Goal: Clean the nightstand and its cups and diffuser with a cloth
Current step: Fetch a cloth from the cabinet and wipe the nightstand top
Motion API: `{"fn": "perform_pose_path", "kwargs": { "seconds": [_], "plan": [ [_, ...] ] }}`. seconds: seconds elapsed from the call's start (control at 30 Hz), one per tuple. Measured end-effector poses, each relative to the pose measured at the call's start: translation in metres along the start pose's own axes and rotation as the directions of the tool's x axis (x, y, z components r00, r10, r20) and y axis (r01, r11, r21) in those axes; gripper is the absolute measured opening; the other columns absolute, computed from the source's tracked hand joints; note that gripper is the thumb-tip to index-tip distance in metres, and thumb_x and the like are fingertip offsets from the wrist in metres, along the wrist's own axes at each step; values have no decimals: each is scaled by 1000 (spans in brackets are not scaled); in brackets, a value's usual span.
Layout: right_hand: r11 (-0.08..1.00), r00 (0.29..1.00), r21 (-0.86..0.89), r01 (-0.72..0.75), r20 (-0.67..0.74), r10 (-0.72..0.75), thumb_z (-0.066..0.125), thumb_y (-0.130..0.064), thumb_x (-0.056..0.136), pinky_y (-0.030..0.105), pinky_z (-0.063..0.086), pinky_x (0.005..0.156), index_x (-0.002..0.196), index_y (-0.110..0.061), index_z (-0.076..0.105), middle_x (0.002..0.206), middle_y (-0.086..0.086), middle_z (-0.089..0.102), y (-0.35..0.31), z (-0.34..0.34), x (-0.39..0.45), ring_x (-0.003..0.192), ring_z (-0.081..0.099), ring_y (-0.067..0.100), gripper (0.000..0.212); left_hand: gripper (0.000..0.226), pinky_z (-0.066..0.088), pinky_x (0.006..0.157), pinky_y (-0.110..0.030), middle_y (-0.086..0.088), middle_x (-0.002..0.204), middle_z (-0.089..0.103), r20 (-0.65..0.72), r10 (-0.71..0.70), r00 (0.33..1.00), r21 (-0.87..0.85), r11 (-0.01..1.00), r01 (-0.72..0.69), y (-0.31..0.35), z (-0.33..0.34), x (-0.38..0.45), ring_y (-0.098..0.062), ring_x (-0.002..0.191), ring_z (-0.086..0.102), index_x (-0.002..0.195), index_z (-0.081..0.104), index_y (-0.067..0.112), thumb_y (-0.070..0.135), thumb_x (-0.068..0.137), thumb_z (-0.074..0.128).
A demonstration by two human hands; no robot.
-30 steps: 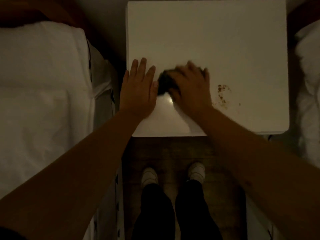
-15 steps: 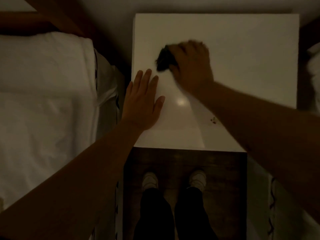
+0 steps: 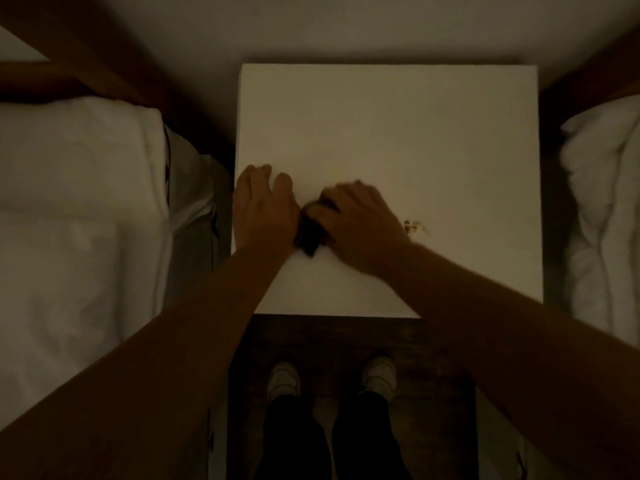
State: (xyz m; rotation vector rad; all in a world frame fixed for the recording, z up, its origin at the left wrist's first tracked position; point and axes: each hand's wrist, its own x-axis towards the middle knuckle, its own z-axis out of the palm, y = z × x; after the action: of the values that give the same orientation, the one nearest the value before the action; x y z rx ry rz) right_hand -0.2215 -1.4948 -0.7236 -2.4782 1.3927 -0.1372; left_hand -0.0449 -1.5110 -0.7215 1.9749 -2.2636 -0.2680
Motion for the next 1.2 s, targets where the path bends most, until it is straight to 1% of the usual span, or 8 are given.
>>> {"fn": "perform_pose_path", "kwargs": {
  "seconds": [0.07,0.17,0.33,0.47,0.8,1.0,1.1,1.2],
  "plan": [
    [993,993,-7,-116,-3,116,55,-34,89,48,31,105,133,-22,54,133,14,52,29,-10,29,123,46,39,45,48,35,102,-56,-28,131,50,78,-60,995,-45,997,63,20,-2,13,-50,122,43,120,57,1,30,89,36],
    [973,972,-17,-231,44,231,52,-39,94,51,18,116,147,-21,37,155,16,29,78,-22,60,142,23,41,58,64,12,117,-54,-12,157,23,147,43,988,59,997,-53,30,15,16,-39,145,13,150,25,20,48,93,30],
    [924,927,-65,-376,-20,376,49,-45,94,53,22,114,149,-22,33,154,14,29,147,-42,46,141,24,41,61,68,8,115,-57,-5,162,5,183,105,978,149,980,-133,22,23,18,-37,147,3,152,6,36,65,92,20],
    [892,892,-24,-452,-37,451,56,-44,88,54,29,110,146,-22,36,146,16,39,124,-35,12,135,31,42,66,66,11,115,-58,-5,162,6,181,95,979,143,982,-121,27,20,17,-38,147,4,152,7,36,64,93,17],
    [950,971,202,-240,73,229,69,-31,80,61,25,106,138,-31,45,145,7,42,-45,12,-95,137,27,39,63,67,11,114,-59,-6,162,8,186,99,978,132,983,-125,25,22,17,-38,146,5,152,9,35,67,92,10],
    [961,994,256,-101,72,85,65,-26,82,47,42,90,129,-25,60,124,12,60,-6,-15,-76,111,55,38,47,68,10,114,-59,-7,162,6,184,102,978,123,984,-126,25,22,18,-38,146,4,152,9,35,67,93,12],
    [955,953,59,-292,-60,296,56,-41,84,44,48,75,121,-24,62,105,15,63,60,-36,-49,90,59,39,41,67,10,114,-58,-7,162,7,176,101,979,129,984,-125,26,20,17,-38,146,5,152,10,34,66,93,17],
    [837,814,75,-543,-198,546,52,-33,91,47,39,91,112,-2,58,115,26,56,142,-47,-49,107,53,42,37,68,9,115,-58,-7,162,5,191,95,977,157,980,-126,28,19,17,-38,147,3,152,8,34,66,93,15]
  ]
}}
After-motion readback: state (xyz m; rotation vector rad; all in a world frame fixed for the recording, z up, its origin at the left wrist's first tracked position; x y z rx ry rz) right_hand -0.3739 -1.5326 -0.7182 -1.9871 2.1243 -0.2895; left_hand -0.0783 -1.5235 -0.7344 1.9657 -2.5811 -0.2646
